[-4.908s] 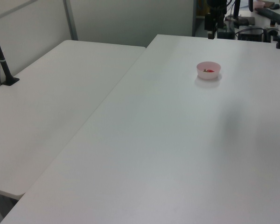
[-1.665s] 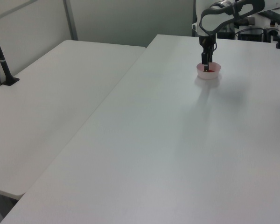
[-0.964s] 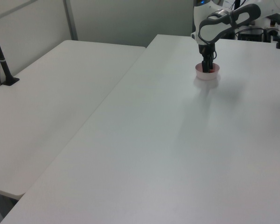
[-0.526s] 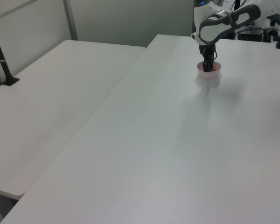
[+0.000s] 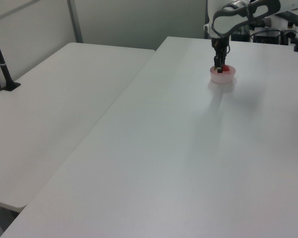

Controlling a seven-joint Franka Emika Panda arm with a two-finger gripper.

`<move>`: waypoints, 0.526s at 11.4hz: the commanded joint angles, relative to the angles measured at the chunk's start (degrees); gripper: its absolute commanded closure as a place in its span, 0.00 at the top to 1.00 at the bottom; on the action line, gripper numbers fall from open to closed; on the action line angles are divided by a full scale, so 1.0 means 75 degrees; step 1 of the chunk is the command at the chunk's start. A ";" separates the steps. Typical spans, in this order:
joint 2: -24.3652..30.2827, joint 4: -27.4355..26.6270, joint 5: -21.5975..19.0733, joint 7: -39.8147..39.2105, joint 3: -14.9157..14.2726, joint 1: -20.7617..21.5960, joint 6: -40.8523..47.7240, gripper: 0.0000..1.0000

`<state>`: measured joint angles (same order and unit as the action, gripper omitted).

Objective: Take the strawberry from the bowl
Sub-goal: 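Lift the held strawberry up out of the pink bowl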

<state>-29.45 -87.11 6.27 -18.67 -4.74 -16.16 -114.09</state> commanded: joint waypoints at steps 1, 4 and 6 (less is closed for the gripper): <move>0.0481 0.0071 -0.0273 0.0460 0.0034 0.0454 0.0679 0.47; 0.0458 0.0364 -0.0145 0.0066 -0.0095 -0.0009 0.0728 0.47; 0.0353 0.0329 -0.0098 -0.0870 -0.0095 -0.0666 0.0611 0.47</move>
<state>-26.53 -84.78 5.31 -18.17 -5.29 -15.86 -110.03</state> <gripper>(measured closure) 0.524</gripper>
